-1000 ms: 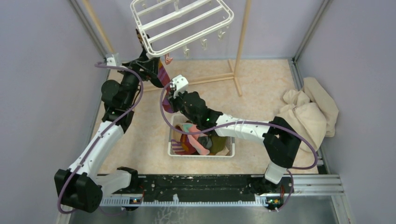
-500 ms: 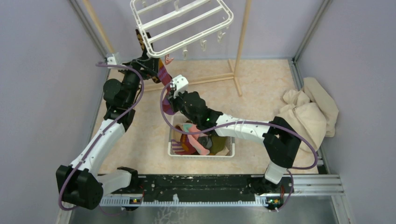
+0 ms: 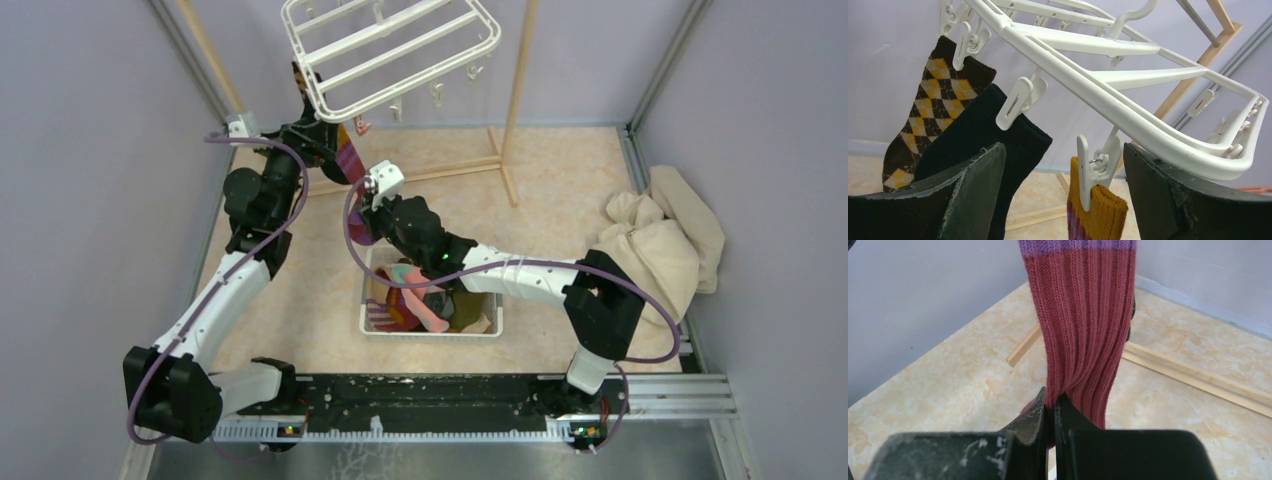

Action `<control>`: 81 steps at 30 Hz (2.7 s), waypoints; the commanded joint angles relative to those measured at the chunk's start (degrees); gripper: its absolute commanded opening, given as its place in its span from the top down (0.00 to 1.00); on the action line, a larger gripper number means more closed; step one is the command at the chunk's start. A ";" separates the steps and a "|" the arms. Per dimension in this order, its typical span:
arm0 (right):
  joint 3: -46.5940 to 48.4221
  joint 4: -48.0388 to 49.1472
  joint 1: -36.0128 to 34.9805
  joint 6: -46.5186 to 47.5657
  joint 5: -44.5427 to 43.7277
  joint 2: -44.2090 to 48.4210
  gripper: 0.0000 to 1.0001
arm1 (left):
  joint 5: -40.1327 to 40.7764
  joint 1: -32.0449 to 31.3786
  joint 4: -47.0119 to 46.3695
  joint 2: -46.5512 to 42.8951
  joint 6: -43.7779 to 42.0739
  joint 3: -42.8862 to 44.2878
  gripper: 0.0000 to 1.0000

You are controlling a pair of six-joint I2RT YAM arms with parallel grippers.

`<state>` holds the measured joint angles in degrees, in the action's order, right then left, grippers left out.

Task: Remove the socks clipped to the hanger
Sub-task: Remove the sock from the hanger.

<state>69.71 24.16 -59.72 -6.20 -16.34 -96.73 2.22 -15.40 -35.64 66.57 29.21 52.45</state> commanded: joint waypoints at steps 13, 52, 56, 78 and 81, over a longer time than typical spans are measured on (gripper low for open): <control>-2.03 4.33 0.57 -1.49 0.60 1.83 1.00 | -1.81 -0.18 -4.01 1.43 0.66 1.18 0.32; 0.01 2.65 4.88 -2.08 3.39 6.26 1.00 | -6.97 -0.16 4.69 3.06 -2.02 10.52 1.00; 3.51 1.04 5.60 -1.84 4.47 3.85 1.00 | -7.77 -0.16 5.50 3.27 -2.49 10.82 1.00; -6.98 -0.58 9.71 -5.92 -3.02 10.97 1.00 | -4.85 0.19 7.95 3.44 -1.88 11.03 1.00; -8.17 0.40 9.71 -5.82 -1.53 13.33 1.00 | -4.89 0.19 8.12 3.34 -1.96 10.85 1.00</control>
<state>62.19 20.97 -50.15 -11.00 -18.15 -88.86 -2.96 -15.35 -27.73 69.87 27.35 61.91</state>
